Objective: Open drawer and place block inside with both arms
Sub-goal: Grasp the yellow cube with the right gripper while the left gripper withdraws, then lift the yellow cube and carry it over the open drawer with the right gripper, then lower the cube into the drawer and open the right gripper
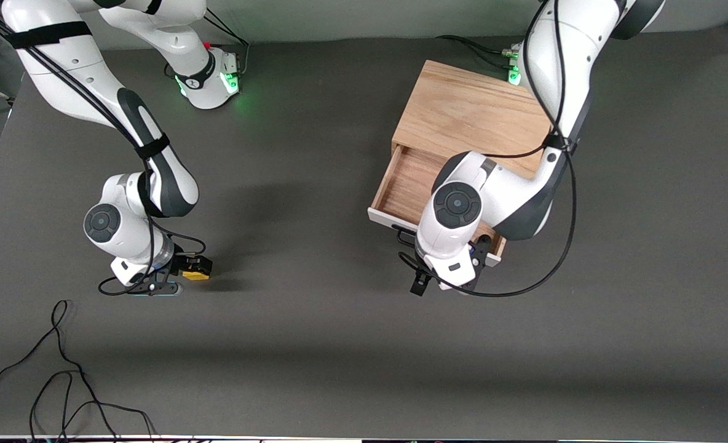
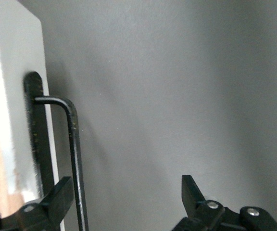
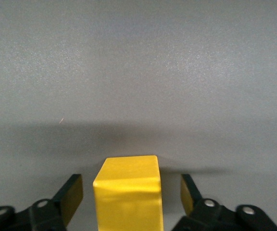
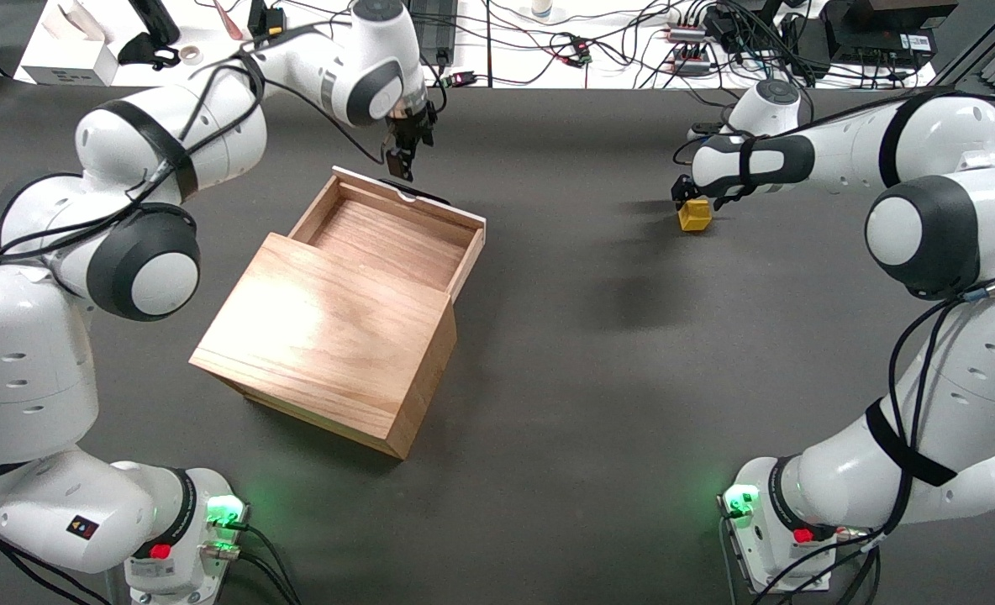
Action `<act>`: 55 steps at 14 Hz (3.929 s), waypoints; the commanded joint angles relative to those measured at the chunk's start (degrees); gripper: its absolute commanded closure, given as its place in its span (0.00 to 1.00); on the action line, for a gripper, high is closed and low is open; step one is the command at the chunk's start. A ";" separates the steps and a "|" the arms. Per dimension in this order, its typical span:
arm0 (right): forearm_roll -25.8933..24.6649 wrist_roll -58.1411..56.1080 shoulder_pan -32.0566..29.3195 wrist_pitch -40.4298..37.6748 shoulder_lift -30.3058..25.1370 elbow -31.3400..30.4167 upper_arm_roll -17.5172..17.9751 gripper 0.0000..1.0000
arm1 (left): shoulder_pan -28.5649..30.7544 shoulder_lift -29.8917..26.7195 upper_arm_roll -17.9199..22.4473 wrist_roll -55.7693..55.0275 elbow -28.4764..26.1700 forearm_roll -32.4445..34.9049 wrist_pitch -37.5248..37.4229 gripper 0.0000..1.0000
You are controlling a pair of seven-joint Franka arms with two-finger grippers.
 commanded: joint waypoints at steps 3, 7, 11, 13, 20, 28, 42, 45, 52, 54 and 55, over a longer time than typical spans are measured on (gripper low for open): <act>-0.92 0.79 0.41 1.13 0.02 -0.54 -0.31 0.15 | 2.08 -7.96 1.09 4.29 2.74 0.97 -8.02 0.00; -0.91 0.88 0.41 1.13 0.02 -0.54 -0.31 0.16 | 8.58 -15.87 0.65 20.63 2.30 -2.27 -20.14 0.00; -0.91 0.35 0.32 1.13 0.28 -0.63 -0.31 0.31 | 17.27 -21.50 0.74 41.26 1.87 -5.27 -31.30 0.00; -0.91 0.35 0.32 1.05 0.28 -0.72 -0.31 0.39 | 21.50 -24.23 0.74 53.47 0.64 -5.63 -35.70 0.00; -0.91 0.44 0.67 -0.09 -2.17 -0.37 -0.31 0.70 | 29.08 -33.11 1.01 82.23 -8.32 -5.89 -37.22 0.00; -0.21 7.36 5.50 -44.37 -4.20 33.52 -0.05 0.73 | 31.45 -39.70 1.09 100.03 -14.91 -5.01 -34.59 0.00; 5.77 57.72 34.93 -49.77 5.02 61.68 1.80 0.80 | 28.04 -37.43 2.92 100.12 -14.66 -4.57 -29.31 0.00; 5.59 59.06 39.15 -44.76 9.14 61.68 1.80 0.80 | 24.16 -37.43 6.80 100.21 -14.22 -4.40 -29.31 0.00; 2.86 69.24 44.62 -36.93 17.50 61.24 1.80 0.79 | 24.77 -37.51 6.81 100.91 -13.87 -4.40 -29.48 0.00; 2.34 71.35 46.81 -36.66 19.35 61.16 1.27 0.78 | 24.86 -37.60 6.81 102.58 -13.96 -4.57 -29.75 0.00; 1.82 72.32 46.99 -35.79 20.31 61.15 1.36 0.75 | 24.86 -37.60 6.81 102.58 -13.87 -4.48 -29.75 0.00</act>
